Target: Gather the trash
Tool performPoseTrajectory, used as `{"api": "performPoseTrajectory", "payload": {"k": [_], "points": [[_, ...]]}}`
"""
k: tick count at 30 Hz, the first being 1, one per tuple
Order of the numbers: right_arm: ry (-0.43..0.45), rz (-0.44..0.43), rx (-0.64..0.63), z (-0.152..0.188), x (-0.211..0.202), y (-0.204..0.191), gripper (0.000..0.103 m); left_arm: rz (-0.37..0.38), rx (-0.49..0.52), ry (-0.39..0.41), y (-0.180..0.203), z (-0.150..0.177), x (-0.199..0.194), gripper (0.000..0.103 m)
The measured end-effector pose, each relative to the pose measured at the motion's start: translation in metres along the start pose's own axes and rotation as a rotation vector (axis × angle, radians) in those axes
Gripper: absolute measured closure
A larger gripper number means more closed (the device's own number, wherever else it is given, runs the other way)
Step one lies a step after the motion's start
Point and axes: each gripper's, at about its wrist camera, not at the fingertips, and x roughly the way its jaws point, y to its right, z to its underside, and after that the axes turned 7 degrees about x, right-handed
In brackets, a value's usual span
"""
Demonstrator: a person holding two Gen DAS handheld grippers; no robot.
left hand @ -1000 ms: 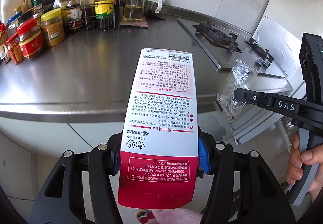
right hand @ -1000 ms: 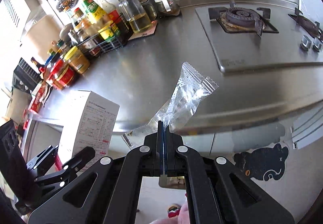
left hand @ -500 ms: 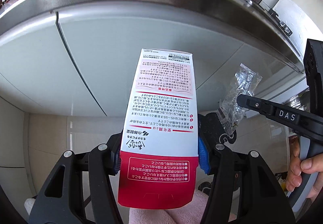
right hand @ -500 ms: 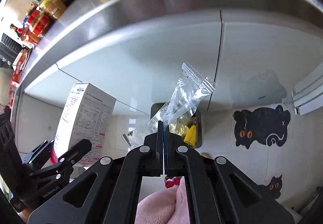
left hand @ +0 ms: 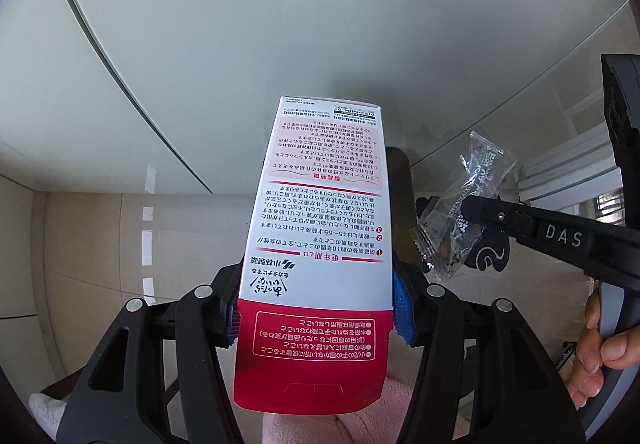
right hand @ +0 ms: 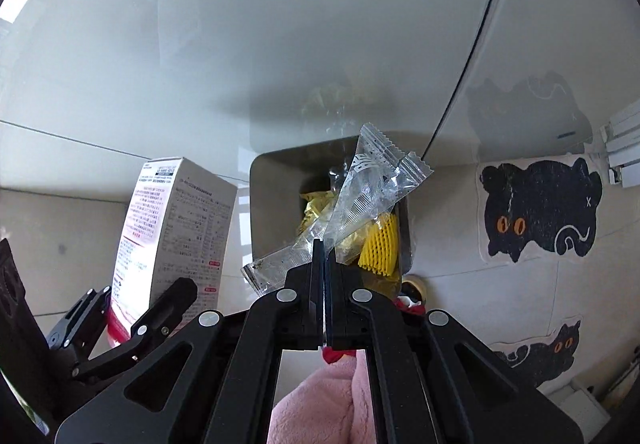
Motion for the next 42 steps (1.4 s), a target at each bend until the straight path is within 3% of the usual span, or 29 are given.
{"api": "performPoseTrajectory", "payload": {"k": [5, 16, 17, 18, 19, 20, 23, 25, 27, 30, 34, 42], "points": [[-0.03, 0.032, -0.056, -0.005, 0.029, -0.005, 0.1, 0.014, -0.01, -0.035, -0.006, 0.002, 0.031, 0.048], [-0.07, 0.0, 0.054, -0.023, 0.043, -0.007, 0.096, 0.022, -0.005, -0.049, -0.007, 0.0, 0.036, 0.041], [-0.076, -0.001, 0.058, -0.023, 0.044, -0.007, 0.093, 0.021, -0.005, -0.046, -0.007, -0.001, 0.035, 0.04], [-0.076, -0.008, 0.063, -0.023, 0.044, -0.008, 0.081, 0.021, -0.004, -0.044, -0.007, -0.003, 0.034, 0.04], [-0.073, -0.018, 0.07, -0.024, 0.044, -0.008, 0.057, 0.022, -0.003, -0.043, -0.007, -0.004, 0.034, 0.04], [-0.064, -0.028, 0.075, -0.025, 0.042, -0.007, 0.047, 0.022, -0.003, -0.041, -0.005, -0.005, 0.031, 0.039], [-0.052, -0.028, 0.084, -0.027, 0.035, -0.008, 0.043, 0.017, 0.001, -0.034, -0.006, -0.009, 0.023, 0.036], [-0.045, -0.033, 0.102, -0.028, 0.027, -0.007, 0.03, 0.018, -0.002, -0.031, -0.007, -0.009, 0.015, 0.033], [-0.035, -0.034, 0.11, -0.028, 0.015, -0.007, 0.024, 0.018, -0.005, -0.028, -0.01, -0.01, 0.006, 0.028], [-0.013, -0.032, 0.121, -0.025, -0.012, -0.008, 0.003, 0.021, -0.006, -0.019, -0.009, -0.013, -0.016, 0.016], [0.031, -0.032, 0.087, -0.016, -0.064, -0.014, 0.003, 0.026, -0.011, 0.036, -0.001, -0.018, -0.065, 0.008], [0.192, -0.053, 0.027, 0.001, -0.196, -0.028, 0.003, -0.006, 0.05, 0.166, 0.024, -0.039, -0.178, 0.008]]}}
